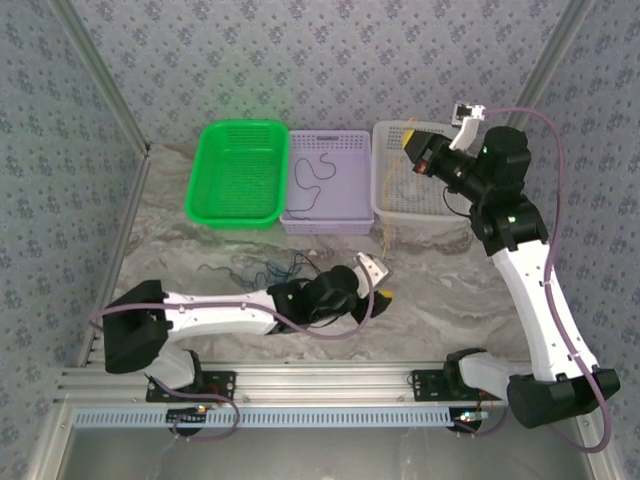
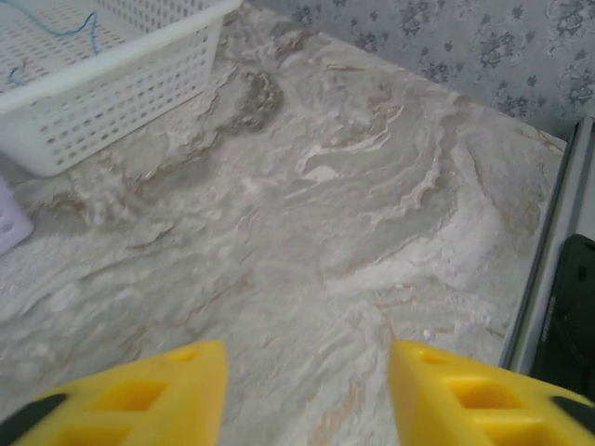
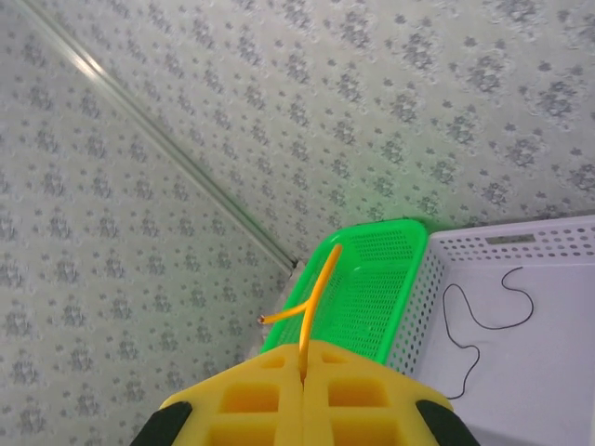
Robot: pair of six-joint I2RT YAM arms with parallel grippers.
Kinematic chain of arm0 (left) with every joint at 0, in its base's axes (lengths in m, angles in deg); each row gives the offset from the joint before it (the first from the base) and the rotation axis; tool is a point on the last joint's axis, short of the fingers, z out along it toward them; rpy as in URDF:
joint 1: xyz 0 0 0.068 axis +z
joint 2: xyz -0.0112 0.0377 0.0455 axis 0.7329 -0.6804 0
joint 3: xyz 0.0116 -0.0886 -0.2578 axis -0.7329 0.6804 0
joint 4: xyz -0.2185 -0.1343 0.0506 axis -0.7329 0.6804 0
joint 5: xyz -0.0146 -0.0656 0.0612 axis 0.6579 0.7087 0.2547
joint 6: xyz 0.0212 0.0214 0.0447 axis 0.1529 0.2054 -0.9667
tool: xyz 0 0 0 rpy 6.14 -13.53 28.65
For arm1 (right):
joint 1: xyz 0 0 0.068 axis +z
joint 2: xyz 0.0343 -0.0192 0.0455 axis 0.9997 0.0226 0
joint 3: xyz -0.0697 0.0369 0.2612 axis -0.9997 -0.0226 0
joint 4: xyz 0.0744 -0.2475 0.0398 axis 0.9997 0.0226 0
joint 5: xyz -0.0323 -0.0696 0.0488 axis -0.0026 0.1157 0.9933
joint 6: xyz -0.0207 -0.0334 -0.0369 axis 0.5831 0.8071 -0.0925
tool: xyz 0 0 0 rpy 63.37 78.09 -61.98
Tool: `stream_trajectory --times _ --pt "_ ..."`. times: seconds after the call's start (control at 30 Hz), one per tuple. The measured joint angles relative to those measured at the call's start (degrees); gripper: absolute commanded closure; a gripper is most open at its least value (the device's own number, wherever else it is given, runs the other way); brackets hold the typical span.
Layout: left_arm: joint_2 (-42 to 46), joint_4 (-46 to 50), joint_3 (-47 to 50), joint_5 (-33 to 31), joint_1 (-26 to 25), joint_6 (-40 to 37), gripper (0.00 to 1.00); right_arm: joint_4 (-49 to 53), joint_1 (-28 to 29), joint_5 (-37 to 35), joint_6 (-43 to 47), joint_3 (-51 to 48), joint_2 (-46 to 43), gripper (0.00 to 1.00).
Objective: Untangle the cables
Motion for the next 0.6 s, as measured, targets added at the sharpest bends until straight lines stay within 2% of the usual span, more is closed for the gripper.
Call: stream_trajectory --times 0.07,0.3,0.4,0.47,0.6 --pt "4.8 2.4 0.8 -1.4 0.0 -0.2 0.45 1.0 0.9 0.0 1.4 0.0 -0.1 1.0" --pt "24.1 7.9 1.5 -6.0 0.0 -1.9 0.28 2.4 2.0 -0.5 3.2 -0.3 -0.1 1.0" --pt "30.1 10.1 1.5 -7.7 0.8 -2.9 0.24 3.1 3.9 -1.2 3.6 -0.6 0.0 1.0" --pt "32.2 11.5 1.5 -7.8 3.0 -3.7 0.23 3.6 5.7 -1.6 3.8 -0.7 0.2 1.0" --pt "32.1 13.8 1.1 -5.7 10.4 -5.4 0.21 4.7 10.1 -3.1 4.3 -0.7 1.4 1.0"
